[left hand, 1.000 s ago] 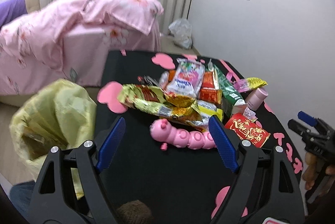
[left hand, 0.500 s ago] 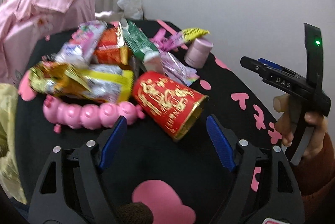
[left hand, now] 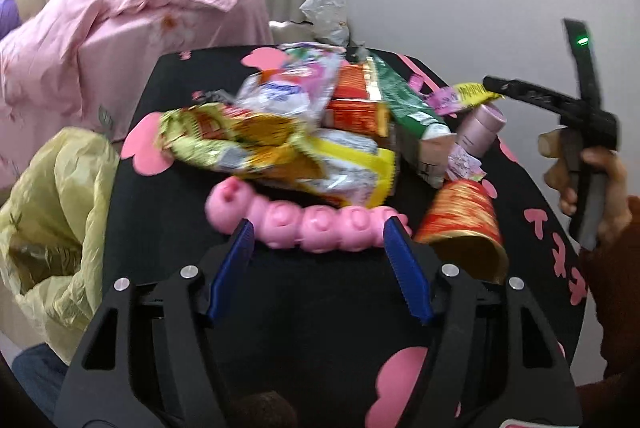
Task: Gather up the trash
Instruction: 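Close the right gripper on the red cylindrical can and lift it, then grasp the green-white milk carton with the left gripper while the right gripper holds the red can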
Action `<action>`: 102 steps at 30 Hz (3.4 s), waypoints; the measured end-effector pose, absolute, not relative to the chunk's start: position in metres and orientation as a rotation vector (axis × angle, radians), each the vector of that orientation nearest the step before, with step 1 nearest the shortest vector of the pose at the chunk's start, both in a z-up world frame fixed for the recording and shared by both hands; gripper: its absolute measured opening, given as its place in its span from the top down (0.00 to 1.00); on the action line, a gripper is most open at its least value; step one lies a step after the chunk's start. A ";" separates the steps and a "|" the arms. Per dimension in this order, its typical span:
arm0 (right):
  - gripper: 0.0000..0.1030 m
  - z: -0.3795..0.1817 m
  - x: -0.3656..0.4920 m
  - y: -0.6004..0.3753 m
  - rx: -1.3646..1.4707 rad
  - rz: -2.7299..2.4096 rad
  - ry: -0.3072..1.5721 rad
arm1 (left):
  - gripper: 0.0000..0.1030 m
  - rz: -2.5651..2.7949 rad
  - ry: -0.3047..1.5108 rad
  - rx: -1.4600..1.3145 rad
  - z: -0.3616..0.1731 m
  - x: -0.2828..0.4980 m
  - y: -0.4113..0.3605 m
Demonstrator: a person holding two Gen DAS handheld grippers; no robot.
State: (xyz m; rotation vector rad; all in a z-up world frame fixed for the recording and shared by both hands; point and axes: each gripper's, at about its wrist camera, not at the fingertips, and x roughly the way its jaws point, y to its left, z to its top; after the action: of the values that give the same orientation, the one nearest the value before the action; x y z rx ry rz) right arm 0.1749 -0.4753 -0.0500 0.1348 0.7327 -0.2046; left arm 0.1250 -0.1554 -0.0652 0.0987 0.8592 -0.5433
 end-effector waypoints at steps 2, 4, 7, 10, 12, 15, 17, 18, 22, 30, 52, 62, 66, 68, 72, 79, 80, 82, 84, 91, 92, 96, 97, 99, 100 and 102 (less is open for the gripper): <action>0.64 -0.058 0.185 -0.476 0.144 -0.181 0.763 | 0.38 -0.580 0.859 0.059 -0.064 0.125 -0.147; 0.71 -0.057 0.182 -0.474 0.161 -0.140 0.740 | 0.38 -0.620 0.859 0.031 -0.062 0.122 -0.142; 0.90 -0.044 0.167 -0.463 0.131 -0.113 0.701 | 0.38 -0.669 0.854 0.021 -0.062 0.116 -0.143; 0.93 -0.031 0.152 -0.453 0.109 -0.095 0.669 | 0.38 -0.757 0.869 0.005 -0.061 0.108 -0.154; 0.93 -0.026 0.140 -0.448 0.105 -0.096 0.647 | 0.38 -0.804 0.864 0.013 -0.058 0.100 -0.163; 0.94 -0.036 0.135 -0.445 0.147 -0.094 0.649 | 0.38 -0.843 0.837 0.063 -0.054 0.087 -0.181; 0.93 -0.046 0.133 -0.442 0.171 -0.104 0.643 | 0.38 -0.848 0.833 0.082 -0.052 0.083 -0.187; 0.93 -0.051 0.132 -0.440 0.176 -0.107 0.643 | 0.38 -0.847 0.836 0.087 -0.051 0.082 -0.188; 0.93 -0.050 0.122 -0.439 0.165 -0.119 0.627 | 0.38 -0.853 0.837 0.096 -0.047 0.077 -0.189; 0.92 -0.038 0.097 -0.444 0.128 -0.108 0.694 | 0.38 -0.856 0.821 0.133 -0.045 0.067 -0.197; 0.46 -0.089 -0.044 -0.438 0.311 -0.021 0.871 | 0.38 -0.722 0.796 0.088 -0.047 0.077 -0.179; 0.53 -0.059 -0.025 -0.458 0.275 -0.081 0.697 | 0.29 -0.716 0.749 0.088 -0.049 0.091 -0.199; 0.53 -0.060 -0.017 -0.465 0.284 -0.111 0.669 | 0.29 -0.737 0.782 0.079 -0.043 0.114 -0.220; 0.53 -0.063 -0.015 -0.467 0.292 -0.126 0.661 | 0.29 -0.725 0.769 0.059 -0.039 0.127 -0.234; 0.53 -0.068 -0.015 -0.465 0.298 -0.118 0.667 | 0.32 -0.643 0.793 0.040 -0.046 0.152 -0.267; 0.53 -0.073 -0.020 -0.469 0.318 -0.123 0.662 | 0.68 -0.582 0.945 0.044 -0.073 0.174 -0.287; 0.53 -0.074 -0.020 -0.469 0.325 -0.121 0.661 | 0.71 -0.598 0.957 0.038 -0.074 0.173 -0.284; 0.53 -0.075 -0.020 -0.470 0.331 -0.117 0.662 | 0.73 -0.618 0.971 0.045 -0.073 0.163 -0.273; 0.52 -0.076 -0.020 -0.469 0.336 -0.110 0.663 | 0.74 -0.639 0.984 0.063 -0.069 0.150 -0.259; 0.52 -0.079 -0.018 -0.463 0.346 -0.085 0.672 | 0.73 -0.719 1.043 0.139 -0.061 0.101 -0.216; 0.52 -0.079 -0.018 -0.462 0.341 -0.083 0.671 | 0.70 -0.720 1.037 0.149 -0.061 0.098 -0.212; 0.52 -0.080 -0.017 -0.461 0.334 -0.081 0.675 | 0.56 -0.735 0.971 0.169 -0.052 0.094 -0.204; 0.52 -0.081 -0.017 -0.460 0.335 -0.080 0.679 | 0.54 -0.740 0.961 0.173 -0.048 0.098 -0.207; 0.52 -0.082 -0.016 -0.460 0.335 -0.079 0.683 | 0.47 -0.786 0.937 0.221 -0.039 0.111 -0.224; 0.52 -0.082 -0.016 -0.460 0.335 -0.078 0.685 | 0.46 -0.796 0.922 0.252 -0.036 0.118 -0.231; 0.52 -0.083 -0.016 -0.459 0.334 -0.075 0.688 | 0.46 -0.777 0.901 0.323 -0.033 0.136 -0.250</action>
State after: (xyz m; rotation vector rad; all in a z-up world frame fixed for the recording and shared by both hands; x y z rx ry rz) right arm -0.0161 -0.4591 -0.0828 0.3335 0.6881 -0.0747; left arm 0.1356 -0.2504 -0.0335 0.3225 0.9012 -0.7773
